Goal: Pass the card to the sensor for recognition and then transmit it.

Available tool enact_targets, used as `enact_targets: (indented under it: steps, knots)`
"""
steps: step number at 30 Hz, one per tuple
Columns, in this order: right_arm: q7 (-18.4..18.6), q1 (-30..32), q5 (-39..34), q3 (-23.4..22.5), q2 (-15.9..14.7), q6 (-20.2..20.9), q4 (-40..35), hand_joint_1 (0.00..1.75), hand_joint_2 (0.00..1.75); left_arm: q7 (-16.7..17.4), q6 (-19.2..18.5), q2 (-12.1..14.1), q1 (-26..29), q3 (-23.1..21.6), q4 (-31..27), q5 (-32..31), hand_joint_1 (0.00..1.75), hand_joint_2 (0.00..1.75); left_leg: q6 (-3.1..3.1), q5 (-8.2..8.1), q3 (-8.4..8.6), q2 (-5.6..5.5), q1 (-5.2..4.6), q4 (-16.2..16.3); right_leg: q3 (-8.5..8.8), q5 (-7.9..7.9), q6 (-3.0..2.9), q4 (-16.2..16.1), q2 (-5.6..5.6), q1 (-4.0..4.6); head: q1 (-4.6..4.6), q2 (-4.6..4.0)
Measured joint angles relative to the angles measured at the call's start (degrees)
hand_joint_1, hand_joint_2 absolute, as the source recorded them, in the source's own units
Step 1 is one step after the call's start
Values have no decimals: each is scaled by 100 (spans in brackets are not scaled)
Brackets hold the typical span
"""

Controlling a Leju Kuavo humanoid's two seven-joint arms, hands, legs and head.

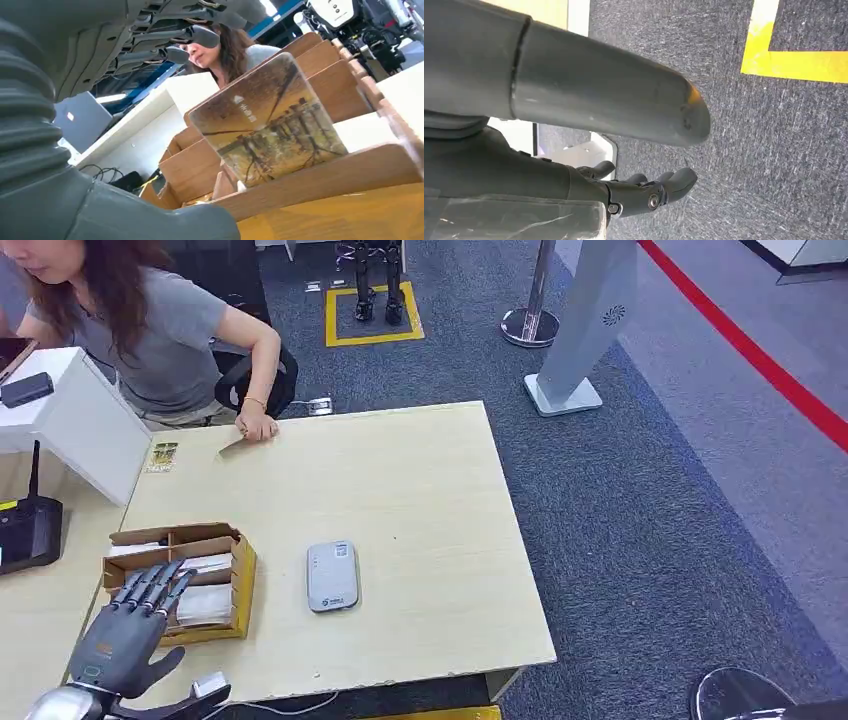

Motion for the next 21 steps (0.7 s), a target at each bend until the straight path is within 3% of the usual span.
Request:
enact_targets:
  steps: [21]
  knots:
    - [9, 0, 18, 0, -2, -2, 0, 0, 0, 79, -13, -26, -14, -105, 7, 26, 0, 175, 0, 0, 0, 0, 0, 0, 0, 0, 0, 0, 0, 0, 0, 0]
